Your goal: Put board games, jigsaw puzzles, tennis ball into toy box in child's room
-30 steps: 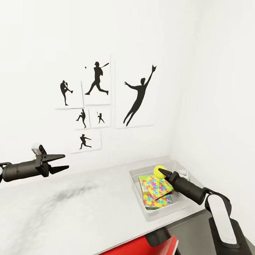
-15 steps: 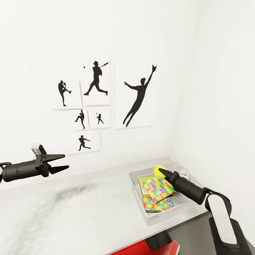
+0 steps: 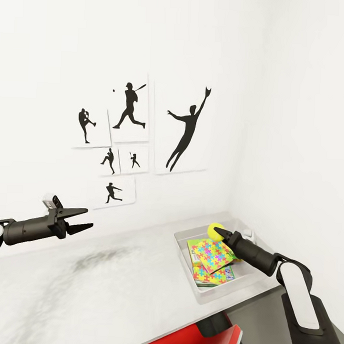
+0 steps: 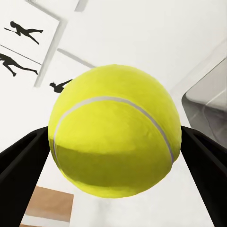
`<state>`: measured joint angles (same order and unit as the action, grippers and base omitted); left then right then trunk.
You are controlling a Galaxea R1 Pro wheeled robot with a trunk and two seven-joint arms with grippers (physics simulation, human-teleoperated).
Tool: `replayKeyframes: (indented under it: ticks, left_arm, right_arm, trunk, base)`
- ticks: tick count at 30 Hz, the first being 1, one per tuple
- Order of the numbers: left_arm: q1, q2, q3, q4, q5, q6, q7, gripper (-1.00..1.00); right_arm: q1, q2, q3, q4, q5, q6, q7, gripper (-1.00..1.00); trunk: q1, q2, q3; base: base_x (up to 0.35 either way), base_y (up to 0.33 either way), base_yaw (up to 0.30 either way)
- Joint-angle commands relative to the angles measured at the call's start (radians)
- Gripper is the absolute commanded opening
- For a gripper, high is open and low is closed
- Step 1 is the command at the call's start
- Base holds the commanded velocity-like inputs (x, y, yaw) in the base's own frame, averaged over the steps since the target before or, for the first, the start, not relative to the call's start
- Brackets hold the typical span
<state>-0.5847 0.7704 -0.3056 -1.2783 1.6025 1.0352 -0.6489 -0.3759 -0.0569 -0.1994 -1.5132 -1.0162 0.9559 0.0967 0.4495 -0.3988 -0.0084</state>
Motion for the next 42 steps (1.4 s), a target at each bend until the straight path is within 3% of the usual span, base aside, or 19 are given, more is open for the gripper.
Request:
replayKeyframes:
  ticks: [1,13,18,21,24,29,36,42]
  left_arm:
    - [-0.001,0.001,-0.003,0.001,-0.001,0.002,-0.006,1.0]
    - [-0.001,0.0,-0.003,0.002,-0.001,0.002,-0.008,1.0]
    - [-0.001,-0.004,-0.007,0.001,-0.001,0.002,-0.004,1.0]
    - [-0.001,-0.006,-0.005,0.001,-0.001,0.002,-0.005,1.0]
    - [-0.001,-0.007,-0.005,0.001,-0.001,0.002,-0.005,1.0]
    - [-0.001,-0.008,-0.006,0.001,-0.001,0.002,-0.005,1.0]
    - [-0.001,-0.007,-0.006,0.001,-0.001,0.002,-0.006,1.0]
    - [-0.001,-0.008,-0.006,0.001,0.0,0.002,-0.005,1.0]
  right_arm:
    - [0.0,0.0,-0.002,0.0,0.01,0.0,0.01,-1.0]
    - [-0.001,-0.002,-0.009,-0.001,0.014,-0.029,-0.005,-1.0]
    - [-0.001,-0.001,-0.01,-0.002,0.05,-0.024,-0.029,-1.0]
    - [-0.015,-0.001,-0.011,-0.005,0.103,-0.011,-0.097,-1.0]
    - [-0.082,0.002,-0.012,0.002,0.141,0.046,-0.224,-1.0]
    - [-0.199,-0.001,-0.011,0.066,0.151,0.091,-0.415,-1.0]
    - [-0.299,-0.004,-0.006,0.24,0.157,0.091,-0.544,-1.0]
    - [-0.37,-0.048,0.003,0.447,0.156,0.091,-0.688,-1.0]
  trunk:
    - [0.0,-0.001,-0.001]
    - [0.0,-0.001,-0.001]
    - [0.0,-0.001,-0.001]
    - [0.0,-0.001,-0.001]
    - [0.0,-0.001,-0.001]
    - [0.0,-0.001,-0.001]
    - [0.0,-0.001,-0.001]
    - [0.0,-0.001,-0.001]
  base:
    - [0.0,0.0,0.0]
    - [0.0,0.0,0.0]
    - [0.0,0.0,0.0]
    - [0.0,0.0,0.0]
    - [0.0,0.0,0.0]
    - [0.0,0.0,0.0]
    - [0.0,0.0,0.0]
    - [0.0,0.0,0.0]
